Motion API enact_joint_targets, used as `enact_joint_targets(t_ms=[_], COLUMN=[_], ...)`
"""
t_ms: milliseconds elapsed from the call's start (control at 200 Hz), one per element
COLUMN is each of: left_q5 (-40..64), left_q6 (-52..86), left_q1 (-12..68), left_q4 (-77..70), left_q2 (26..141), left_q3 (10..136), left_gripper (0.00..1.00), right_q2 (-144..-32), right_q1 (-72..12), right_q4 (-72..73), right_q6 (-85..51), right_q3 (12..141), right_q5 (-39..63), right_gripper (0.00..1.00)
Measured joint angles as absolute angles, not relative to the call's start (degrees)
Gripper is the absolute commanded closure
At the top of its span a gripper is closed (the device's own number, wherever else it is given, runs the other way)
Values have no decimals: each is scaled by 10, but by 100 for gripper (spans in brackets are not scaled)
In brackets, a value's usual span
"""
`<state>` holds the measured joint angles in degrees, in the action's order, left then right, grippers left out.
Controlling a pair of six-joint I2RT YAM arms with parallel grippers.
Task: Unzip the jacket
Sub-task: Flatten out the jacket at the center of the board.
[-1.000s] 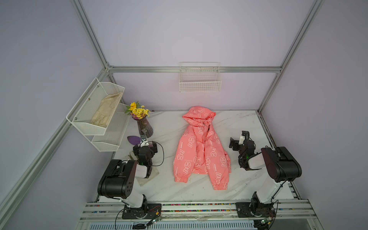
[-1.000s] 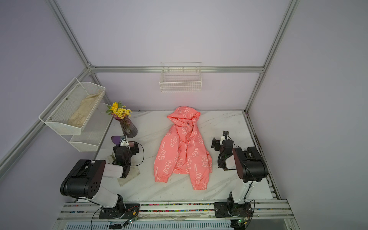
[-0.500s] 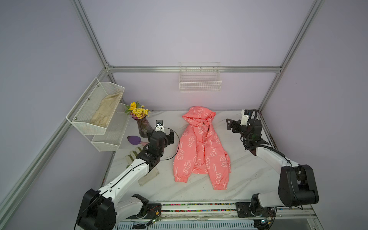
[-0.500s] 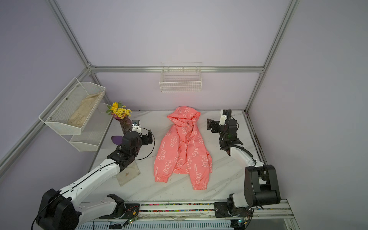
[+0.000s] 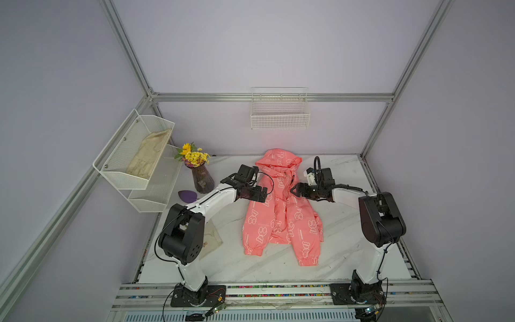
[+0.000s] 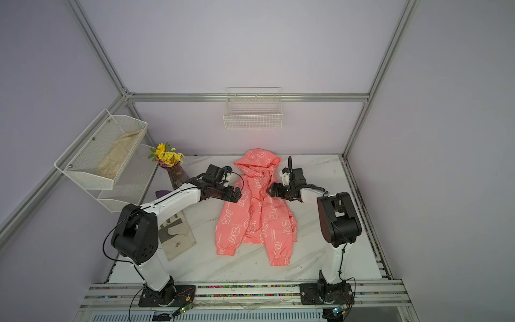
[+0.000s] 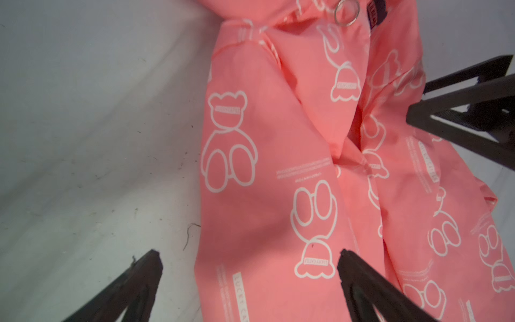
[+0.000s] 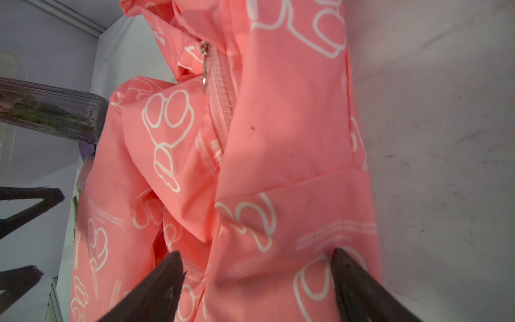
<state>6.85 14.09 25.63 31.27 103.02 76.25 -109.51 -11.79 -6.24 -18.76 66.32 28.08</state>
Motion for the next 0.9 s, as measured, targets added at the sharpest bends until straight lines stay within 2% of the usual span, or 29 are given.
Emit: enact_joint_targets(t_ms=[215, 485, 615, 765, 900], left_q5=[80, 93, 110, 128, 126], left_q6=[146, 161, 173, 185, 189], left_q1=[256, 256, 256, 256, 256], left_q4=[361, 359, 347, 333, 323], left_q2=[1055, 1055, 1055, 1055, 1044], left_q3=[764, 767, 767, 766, 758], left_gripper=[0, 21, 37, 62, 74], right_q2=[-1098, -1087, -1085, -1085, -1086], right_q1=[-125, -128, -129, -129, -129], right_q4=[-117, -168, -187, -203, -206], right_q6=[-164, -140, -128, -120, -117], right_q3=[679, 680, 687, 698, 700], right_q5=[263, 231, 221, 213, 212], right_gripper=[20, 20, 20, 20, 25])
